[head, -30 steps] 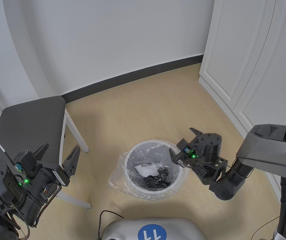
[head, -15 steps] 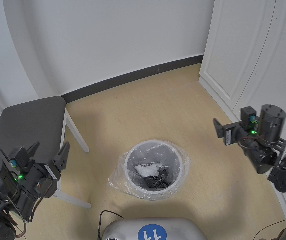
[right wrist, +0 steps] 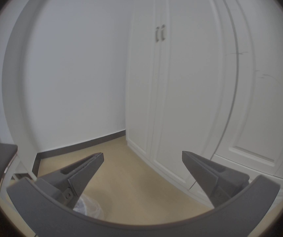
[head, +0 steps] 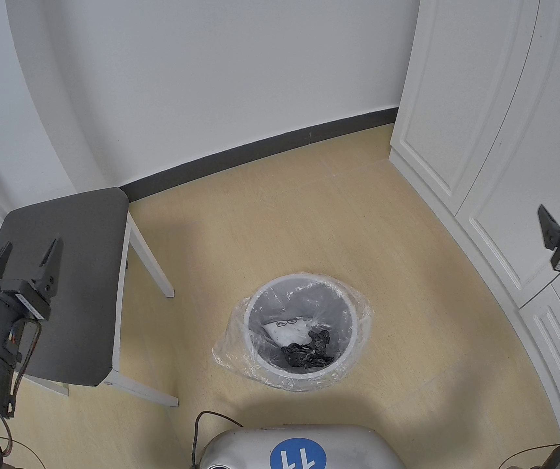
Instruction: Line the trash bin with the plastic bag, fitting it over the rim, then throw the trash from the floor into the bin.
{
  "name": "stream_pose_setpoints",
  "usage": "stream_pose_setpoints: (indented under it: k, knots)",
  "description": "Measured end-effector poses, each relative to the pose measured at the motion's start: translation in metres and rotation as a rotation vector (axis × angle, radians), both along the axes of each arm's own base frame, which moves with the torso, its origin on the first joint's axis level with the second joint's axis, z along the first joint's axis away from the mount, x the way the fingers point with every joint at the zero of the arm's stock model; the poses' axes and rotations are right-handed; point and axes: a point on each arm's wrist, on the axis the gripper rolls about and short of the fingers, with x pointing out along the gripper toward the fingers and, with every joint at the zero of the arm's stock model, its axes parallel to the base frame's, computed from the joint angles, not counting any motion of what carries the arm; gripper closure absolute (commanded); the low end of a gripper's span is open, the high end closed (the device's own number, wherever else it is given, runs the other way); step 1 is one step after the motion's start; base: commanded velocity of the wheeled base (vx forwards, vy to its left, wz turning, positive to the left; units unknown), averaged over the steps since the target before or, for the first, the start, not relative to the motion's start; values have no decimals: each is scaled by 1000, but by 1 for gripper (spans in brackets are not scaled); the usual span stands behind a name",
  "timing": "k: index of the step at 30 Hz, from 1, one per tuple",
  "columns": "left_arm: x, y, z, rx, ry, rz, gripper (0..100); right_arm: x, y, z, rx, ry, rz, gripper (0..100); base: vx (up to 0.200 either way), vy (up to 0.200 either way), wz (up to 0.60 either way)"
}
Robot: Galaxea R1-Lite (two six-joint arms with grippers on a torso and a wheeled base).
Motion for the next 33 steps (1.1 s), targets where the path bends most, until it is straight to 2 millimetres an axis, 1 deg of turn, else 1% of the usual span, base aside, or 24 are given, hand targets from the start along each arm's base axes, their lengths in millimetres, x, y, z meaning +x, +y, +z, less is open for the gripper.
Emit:
stream_pose_setpoints:
  k: [3,5,7,11,15,19,22,26,28,30,33]
  knots:
    - [-8,4,5,-2,-27,14,0,-24,-14,1,21,-51,-36,0,0,0,0]
    - [-15,7,7,-3,-41,22,0,-42,-24,-3,29,-80,-67,0,0,0,0]
    - [-22,10,9,-2,-51,28,0,-60,-33,-12,27,-98,-100,0,0,0,0]
    - [-39,15,9,16,-38,41,0,-87,-45,-31,4,-102,-166,0,0,0,0]
    - [-59,21,5,44,1,66,0,-110,-53,-42,-5,-132,-222,0,0,0,0]
    - [-77,26,3,63,36,88,0,-127,-56,-48,-4,-173,-254,0,0,0,0]
    - [-90,30,9,64,34,103,0,-138,-57,-55,-4,-184,-259,0,0,0,0]
    - [-108,35,21,40,-39,142,0,-154,-57,-67,-16,-179,-239,0,0,0,0]
    - [-118,38,26,25,-87,167,0,-162,-56,-78,-23,-158,-223,0,0,0,0]
    - [-126,39,28,12,-124,185,0,-167,-56,-86,-13,-155,-212,0,0,0,0]
    - [-139,42,25,-4,-156,206,0,-174,-56,-93,9,-177,-196,0,0,0,0]
